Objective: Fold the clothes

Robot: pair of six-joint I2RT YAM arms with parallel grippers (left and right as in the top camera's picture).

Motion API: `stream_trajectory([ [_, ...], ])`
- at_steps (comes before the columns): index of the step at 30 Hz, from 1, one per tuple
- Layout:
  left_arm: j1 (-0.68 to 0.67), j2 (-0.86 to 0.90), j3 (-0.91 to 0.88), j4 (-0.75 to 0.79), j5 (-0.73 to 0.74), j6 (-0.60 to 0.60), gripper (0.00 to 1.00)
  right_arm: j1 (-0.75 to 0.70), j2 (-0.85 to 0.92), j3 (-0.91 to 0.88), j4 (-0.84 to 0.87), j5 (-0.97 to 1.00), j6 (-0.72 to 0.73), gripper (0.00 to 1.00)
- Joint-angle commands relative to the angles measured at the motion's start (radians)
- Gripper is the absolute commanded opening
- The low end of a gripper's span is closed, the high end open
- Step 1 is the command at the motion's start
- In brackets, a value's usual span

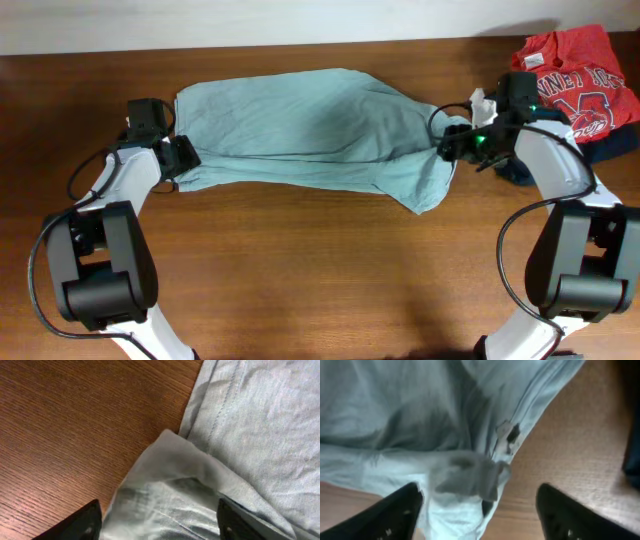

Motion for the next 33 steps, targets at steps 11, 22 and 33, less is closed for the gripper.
stream_trajectory([
  [11, -0.059, 0.008, 0.257, -0.100, 0.106, 0.269, 0.92, 0.035, 0.008, 0.392, -0.155, 0.031, -0.029, 0.80],
  [22, -0.072, 0.039, 0.469, -0.008, 0.173, 0.349, 0.99, 0.137, 0.044, 0.428, 0.043, 0.130, -0.118, 0.84],
  [33, -0.067, 0.241, 0.474, 0.156, 0.163, 0.360, 0.98, 0.142, 0.076, 0.428, 0.061, 0.130, -0.119, 0.85],
])
